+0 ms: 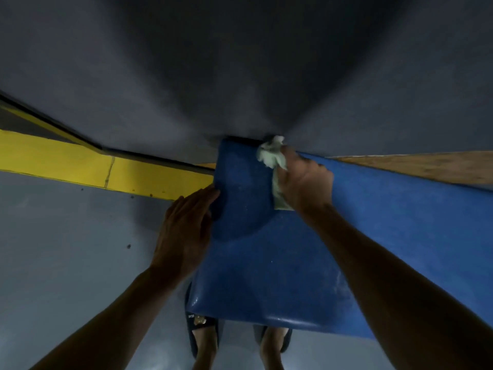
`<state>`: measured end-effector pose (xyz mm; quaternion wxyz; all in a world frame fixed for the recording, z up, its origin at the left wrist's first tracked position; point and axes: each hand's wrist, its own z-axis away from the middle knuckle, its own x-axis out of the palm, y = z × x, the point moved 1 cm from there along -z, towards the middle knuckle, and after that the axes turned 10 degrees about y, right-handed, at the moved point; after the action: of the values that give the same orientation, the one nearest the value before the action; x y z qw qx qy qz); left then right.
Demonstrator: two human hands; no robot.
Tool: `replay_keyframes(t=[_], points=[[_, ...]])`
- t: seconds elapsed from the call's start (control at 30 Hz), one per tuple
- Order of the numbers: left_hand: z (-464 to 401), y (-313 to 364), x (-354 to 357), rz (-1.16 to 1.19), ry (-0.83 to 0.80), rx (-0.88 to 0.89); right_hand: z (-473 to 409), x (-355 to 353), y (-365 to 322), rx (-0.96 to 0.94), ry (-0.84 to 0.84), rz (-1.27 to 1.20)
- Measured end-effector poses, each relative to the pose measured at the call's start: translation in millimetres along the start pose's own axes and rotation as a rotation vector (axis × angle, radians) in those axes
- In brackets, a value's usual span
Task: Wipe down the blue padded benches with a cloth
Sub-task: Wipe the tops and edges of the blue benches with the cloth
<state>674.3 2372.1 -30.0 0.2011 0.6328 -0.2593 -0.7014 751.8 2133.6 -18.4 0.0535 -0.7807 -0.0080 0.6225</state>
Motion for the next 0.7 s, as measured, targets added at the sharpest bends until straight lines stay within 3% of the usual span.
replay_keyframes(t=[0.17, 0.27, 0.4, 0.5, 0.63, 0.7], points=[[-6, -4, -4, 0.072, 0.021, -0.032, 24, -14, 75, 0.224, -0.09, 0.13], [-7, -9, -8, 0.108, 0.037, -0.039, 20, -12, 50, 0.29, -0.066, 0.12], [-5, -17, -16, 0.083, 0.047, -0.048, 4, 8, -29, 0.201, 0.043, 0.047], [-3, -23, -19, 0.064, 0.035, -0.044, -9, 14, -71, 0.127, 0.014, -0.036], [-2, -22, -19, 0.071, 0.027, -0.065, -18, 13, -66, -0.162, 0.059, -0.091], [-1, -21, -19, 0.071, 0.032, -0.063, -19, 7, -41, -0.176, 0.057, -0.034]])
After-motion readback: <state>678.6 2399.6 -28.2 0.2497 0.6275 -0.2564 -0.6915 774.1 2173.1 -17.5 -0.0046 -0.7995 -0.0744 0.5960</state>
